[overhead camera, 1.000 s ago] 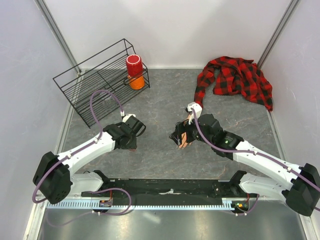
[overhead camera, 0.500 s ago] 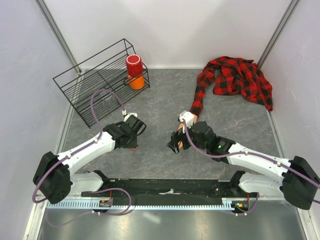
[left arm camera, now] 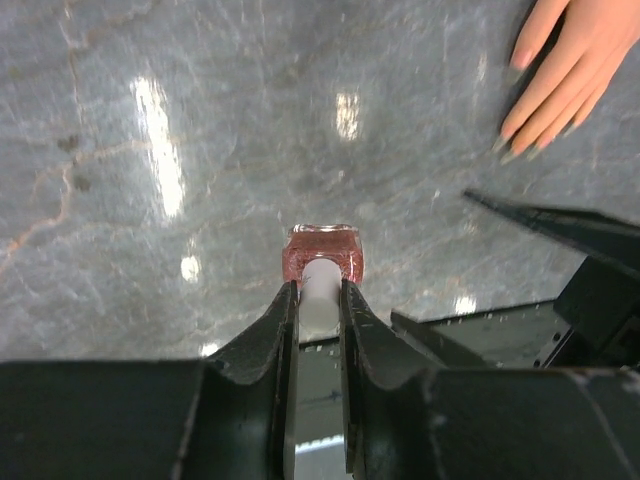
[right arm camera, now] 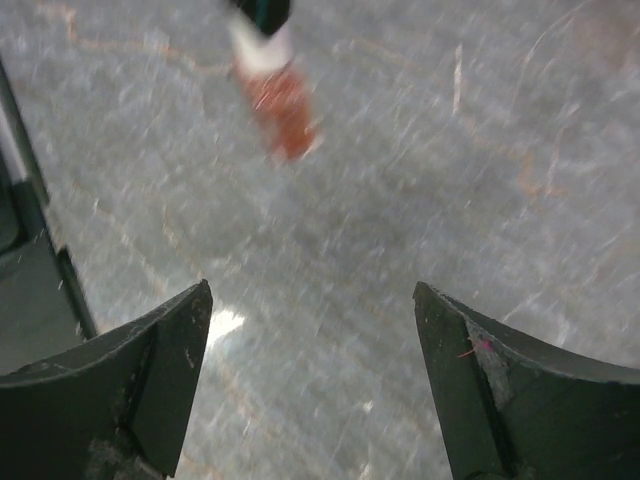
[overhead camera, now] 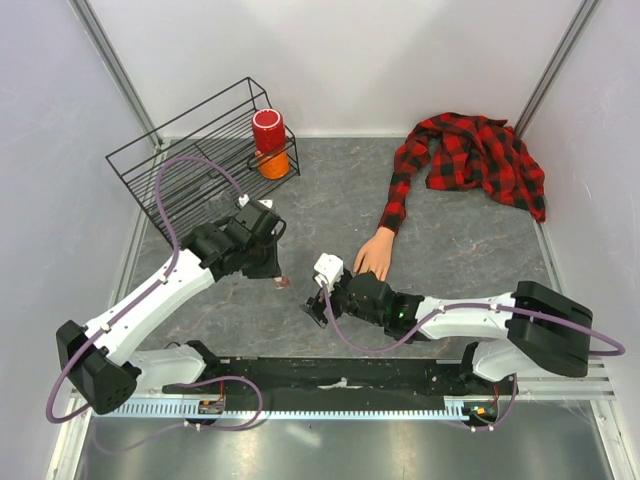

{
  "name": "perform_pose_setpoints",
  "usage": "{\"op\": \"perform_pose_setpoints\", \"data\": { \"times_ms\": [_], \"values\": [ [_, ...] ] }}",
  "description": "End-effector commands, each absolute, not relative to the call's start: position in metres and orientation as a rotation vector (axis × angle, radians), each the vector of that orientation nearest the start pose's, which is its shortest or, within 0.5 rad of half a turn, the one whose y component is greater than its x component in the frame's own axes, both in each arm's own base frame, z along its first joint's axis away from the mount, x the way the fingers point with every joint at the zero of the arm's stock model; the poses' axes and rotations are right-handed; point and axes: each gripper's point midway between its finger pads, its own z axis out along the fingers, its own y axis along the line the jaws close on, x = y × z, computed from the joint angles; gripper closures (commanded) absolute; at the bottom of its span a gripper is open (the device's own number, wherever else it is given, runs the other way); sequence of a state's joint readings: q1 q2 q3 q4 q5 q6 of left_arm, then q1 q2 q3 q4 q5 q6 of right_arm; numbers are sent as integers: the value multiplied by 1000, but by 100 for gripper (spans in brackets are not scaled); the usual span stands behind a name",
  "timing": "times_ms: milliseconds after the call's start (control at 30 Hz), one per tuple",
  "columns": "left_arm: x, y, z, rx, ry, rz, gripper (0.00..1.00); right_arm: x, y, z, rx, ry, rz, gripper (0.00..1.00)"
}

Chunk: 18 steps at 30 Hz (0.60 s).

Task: Paint the nails

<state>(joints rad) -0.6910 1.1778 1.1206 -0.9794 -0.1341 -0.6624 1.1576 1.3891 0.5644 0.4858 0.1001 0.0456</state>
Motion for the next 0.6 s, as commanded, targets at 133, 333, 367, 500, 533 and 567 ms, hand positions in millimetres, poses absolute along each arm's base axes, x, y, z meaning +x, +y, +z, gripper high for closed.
{"op": "perform_pose_setpoints", "data": {
  "times_ms": [133, 333, 367, 500, 533, 567],
  "values": [
    [184, -174, 180, -53, 2666, -401, 98, 194, 410, 176, -901, 1448, 789, 20],
    [182, -170, 180, -54, 2659, -402, 98, 188, 427, 176, -916, 1408, 872, 30],
    [181, -171, 180, -53, 2660, -408, 98, 188, 428, 175, -912, 1409, 875, 34],
    [180, -171, 183, -53, 2652, -425, 98, 186, 431, 174, -921, 1399, 890, 41],
    [180, -171, 182, -53, 2653, -422, 98, 186, 431, 177, -913, 1387, 895, 42],
    [180, -171, 184, -53, 2647, -430, 98, 185, 431, 177, -895, 1397, 915, 44]
  ]
}}
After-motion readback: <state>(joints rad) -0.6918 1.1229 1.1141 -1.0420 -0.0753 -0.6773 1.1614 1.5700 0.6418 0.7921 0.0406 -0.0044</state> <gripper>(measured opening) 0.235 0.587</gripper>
